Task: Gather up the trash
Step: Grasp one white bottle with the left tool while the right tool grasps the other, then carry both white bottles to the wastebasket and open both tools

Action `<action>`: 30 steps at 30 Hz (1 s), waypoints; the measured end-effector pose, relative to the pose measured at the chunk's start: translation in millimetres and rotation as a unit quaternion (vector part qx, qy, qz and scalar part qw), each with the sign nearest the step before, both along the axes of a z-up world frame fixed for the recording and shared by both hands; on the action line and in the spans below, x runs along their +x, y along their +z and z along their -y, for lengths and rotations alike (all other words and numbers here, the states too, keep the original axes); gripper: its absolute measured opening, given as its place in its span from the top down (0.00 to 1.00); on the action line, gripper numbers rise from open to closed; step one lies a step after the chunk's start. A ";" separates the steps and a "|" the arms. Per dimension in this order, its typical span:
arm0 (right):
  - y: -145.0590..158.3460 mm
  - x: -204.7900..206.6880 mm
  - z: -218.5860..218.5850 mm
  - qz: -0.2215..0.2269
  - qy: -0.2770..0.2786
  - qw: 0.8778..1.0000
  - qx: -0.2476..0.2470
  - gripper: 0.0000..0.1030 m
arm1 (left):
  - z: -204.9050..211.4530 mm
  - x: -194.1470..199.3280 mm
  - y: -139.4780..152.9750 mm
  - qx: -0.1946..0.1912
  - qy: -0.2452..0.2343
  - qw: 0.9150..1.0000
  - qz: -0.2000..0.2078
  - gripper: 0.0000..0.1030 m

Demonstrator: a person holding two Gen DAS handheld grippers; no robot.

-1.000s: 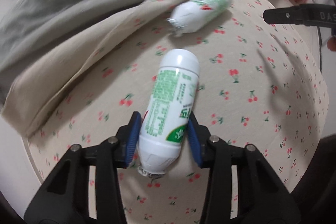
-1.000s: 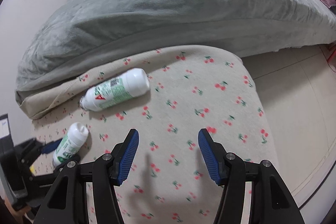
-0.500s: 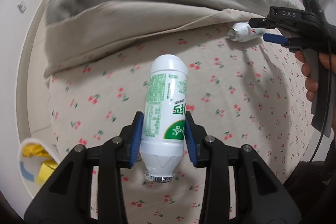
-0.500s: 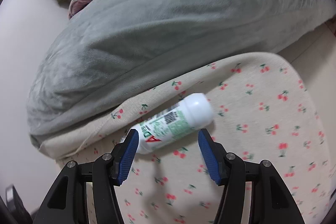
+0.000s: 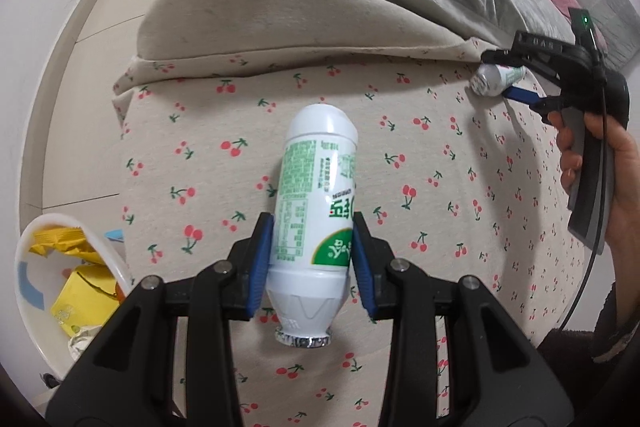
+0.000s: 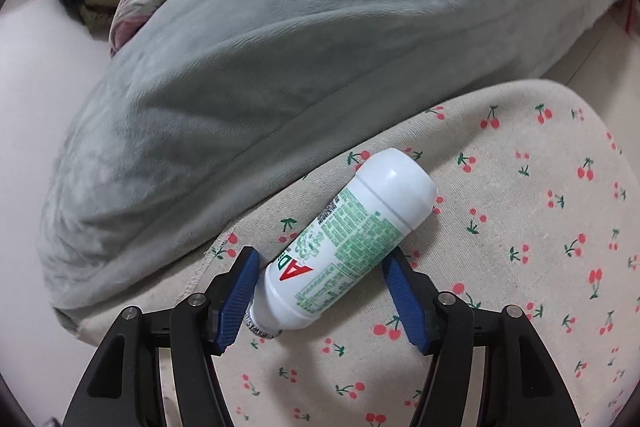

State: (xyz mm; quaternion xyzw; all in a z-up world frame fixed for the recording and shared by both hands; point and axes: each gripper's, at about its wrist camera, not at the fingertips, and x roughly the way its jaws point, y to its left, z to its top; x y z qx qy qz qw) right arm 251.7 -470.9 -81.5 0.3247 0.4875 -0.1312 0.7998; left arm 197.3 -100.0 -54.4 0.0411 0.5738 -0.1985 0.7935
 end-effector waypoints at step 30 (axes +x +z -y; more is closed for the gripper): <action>79.4 -86.1 -121.8 0.031 0.231 0.971 0.044 0.60 | -124.0 -48.4 47.3 -0.077 0.142 0.986 0.038 0.61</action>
